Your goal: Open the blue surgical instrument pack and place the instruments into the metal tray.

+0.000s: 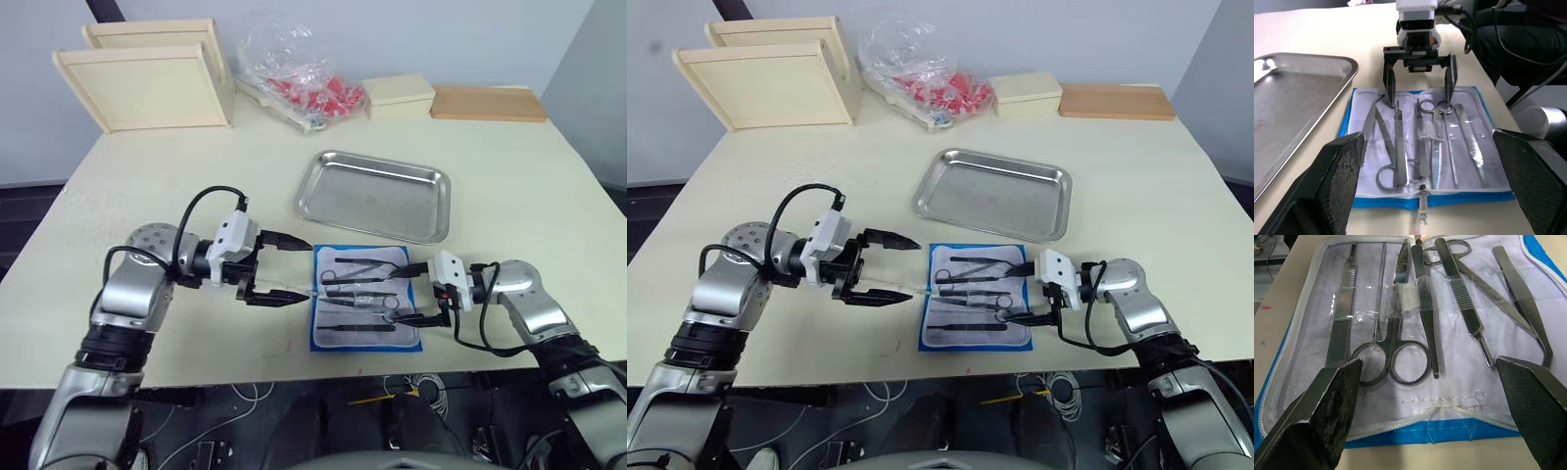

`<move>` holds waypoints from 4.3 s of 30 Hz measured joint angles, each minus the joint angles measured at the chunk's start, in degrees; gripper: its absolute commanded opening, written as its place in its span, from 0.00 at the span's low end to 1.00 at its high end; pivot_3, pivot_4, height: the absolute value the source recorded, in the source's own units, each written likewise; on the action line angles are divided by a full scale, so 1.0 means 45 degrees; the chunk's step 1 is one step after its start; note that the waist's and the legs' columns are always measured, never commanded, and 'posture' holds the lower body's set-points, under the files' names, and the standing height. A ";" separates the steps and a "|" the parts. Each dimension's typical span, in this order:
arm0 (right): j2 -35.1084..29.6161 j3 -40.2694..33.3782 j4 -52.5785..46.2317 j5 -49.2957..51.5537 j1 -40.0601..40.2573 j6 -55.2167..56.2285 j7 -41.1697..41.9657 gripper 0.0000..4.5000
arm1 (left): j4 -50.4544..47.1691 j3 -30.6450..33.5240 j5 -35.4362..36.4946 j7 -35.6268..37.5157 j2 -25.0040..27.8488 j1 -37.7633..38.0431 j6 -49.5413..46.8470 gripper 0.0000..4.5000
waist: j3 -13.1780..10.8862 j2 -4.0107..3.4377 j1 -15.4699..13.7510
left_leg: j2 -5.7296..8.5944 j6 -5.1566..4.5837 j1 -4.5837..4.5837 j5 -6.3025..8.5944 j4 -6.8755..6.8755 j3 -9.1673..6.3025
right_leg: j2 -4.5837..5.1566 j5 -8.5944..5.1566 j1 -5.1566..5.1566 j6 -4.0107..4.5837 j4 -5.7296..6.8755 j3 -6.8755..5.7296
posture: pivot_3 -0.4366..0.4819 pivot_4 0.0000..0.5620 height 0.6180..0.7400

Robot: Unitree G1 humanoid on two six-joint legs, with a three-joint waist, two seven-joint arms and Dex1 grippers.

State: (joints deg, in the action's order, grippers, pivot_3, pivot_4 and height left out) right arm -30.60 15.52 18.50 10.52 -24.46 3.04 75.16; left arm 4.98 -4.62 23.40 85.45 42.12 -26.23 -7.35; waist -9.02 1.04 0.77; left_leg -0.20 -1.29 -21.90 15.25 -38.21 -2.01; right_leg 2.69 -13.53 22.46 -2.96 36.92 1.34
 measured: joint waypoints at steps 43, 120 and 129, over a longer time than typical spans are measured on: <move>-0.0008 0.0064 -0.0185 0.0000 0.0373 -0.0081 -0.0588 1.00 | 1.1474 -0.1571 -0.4915 -0.0412 -0.3997 -0.4978 0.5833 0.00 | 0.0130 0.0051 0.0001 | 0.0016 -0.0003 0.0000 0.0002 -0.0005 0.0001 | -0.0003 0.0001 -0.0010 -0.0004 0.0002 -0.0009 | 0.48 0.27 1.00; 0.0024 0.0441 -0.0717 -0.0015 0.0282 -0.1338 -0.1090 1.00 | -0.1408 -0.0136 -0.2448 -0.2371 0.1857 -0.1460 -0.4938 0.00 | 0.0180 0.0098 0.0055 | -0.0034 -0.0004 0.0032 0.0004 0.0025 0.0001 | -0.0017 -0.0006 -0.0009 0.0002 -0.0002 0.0029 | 0.48 0.27 1.00; 0.0051 0.0429 -0.0669 -0.0021 0.0321 -0.1335 -0.1120 1.00 | -0.2016 0.0888 -0.2016 -0.7444 -0.1860 -0.1654 -0.7743 0.00 | 0.0221 0.0139 0.0012 | -0.0031 -0.0004 0.0035 0.0004 0.0021 -0.0012 | -0.0015 -0.0003 -0.0018 -0.0001 -0.0002 0.0023 | 0.48 0.27 1.00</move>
State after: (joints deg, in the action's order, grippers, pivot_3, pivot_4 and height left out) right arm -30.37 17.45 15.48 10.42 -23.02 -2.97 70.12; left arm -4.09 -0.62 14.32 51.95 33.75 -33.68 -42.19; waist -8.03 1.67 0.83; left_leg -0.35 -1.31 -21.74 15.27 -38.11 -2.06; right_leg 2.62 -13.54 22.38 -2.96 36.91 1.44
